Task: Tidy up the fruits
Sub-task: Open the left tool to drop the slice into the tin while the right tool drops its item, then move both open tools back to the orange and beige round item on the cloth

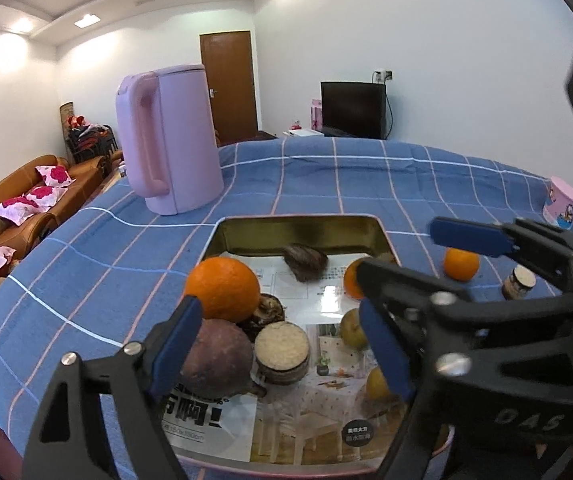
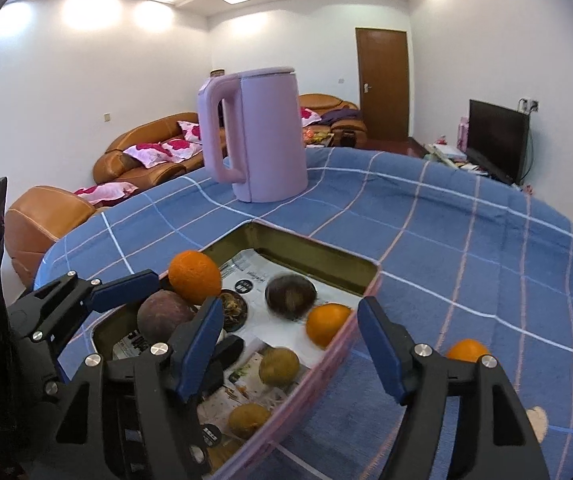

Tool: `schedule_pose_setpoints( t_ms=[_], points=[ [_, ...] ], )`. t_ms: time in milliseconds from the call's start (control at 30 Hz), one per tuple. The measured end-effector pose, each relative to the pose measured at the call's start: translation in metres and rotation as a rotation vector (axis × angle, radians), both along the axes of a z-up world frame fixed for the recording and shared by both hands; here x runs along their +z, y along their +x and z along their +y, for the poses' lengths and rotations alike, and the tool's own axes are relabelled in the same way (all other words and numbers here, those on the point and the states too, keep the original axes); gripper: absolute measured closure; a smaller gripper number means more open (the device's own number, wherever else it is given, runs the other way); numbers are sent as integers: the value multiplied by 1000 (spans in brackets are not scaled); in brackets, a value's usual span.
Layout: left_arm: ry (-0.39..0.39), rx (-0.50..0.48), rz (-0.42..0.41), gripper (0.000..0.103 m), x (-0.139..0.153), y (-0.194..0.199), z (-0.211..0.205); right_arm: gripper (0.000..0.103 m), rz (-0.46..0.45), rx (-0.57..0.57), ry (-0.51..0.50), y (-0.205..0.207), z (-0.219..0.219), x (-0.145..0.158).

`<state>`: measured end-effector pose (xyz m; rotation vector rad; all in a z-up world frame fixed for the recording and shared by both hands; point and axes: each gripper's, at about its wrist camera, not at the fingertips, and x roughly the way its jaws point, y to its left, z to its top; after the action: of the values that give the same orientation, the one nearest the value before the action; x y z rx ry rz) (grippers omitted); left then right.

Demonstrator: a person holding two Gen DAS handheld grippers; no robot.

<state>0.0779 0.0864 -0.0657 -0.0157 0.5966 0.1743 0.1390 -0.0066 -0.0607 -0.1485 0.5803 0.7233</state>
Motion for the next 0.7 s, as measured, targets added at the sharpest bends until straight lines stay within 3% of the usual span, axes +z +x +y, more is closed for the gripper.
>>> schedule_pose_setpoints(
  t_ms=[133, 333, 533, 700],
  points=[
    [1, 11, -12, 15, 3, -1, -2, 31, -35, -52, -4, -9, -28, 5],
    [1, -23, -23, 14, 8, 1, -21, 29, -81, -221, -65, -11, -99, 7],
    [26, -71, -13, 14, 10, 10, -52, 29, -32, -339, -96, 3, -146, -6],
    [80, -108, -34, 10, 11, 20, -77, 29, 6, -364, -109, 15, -152, -15]
  ],
)
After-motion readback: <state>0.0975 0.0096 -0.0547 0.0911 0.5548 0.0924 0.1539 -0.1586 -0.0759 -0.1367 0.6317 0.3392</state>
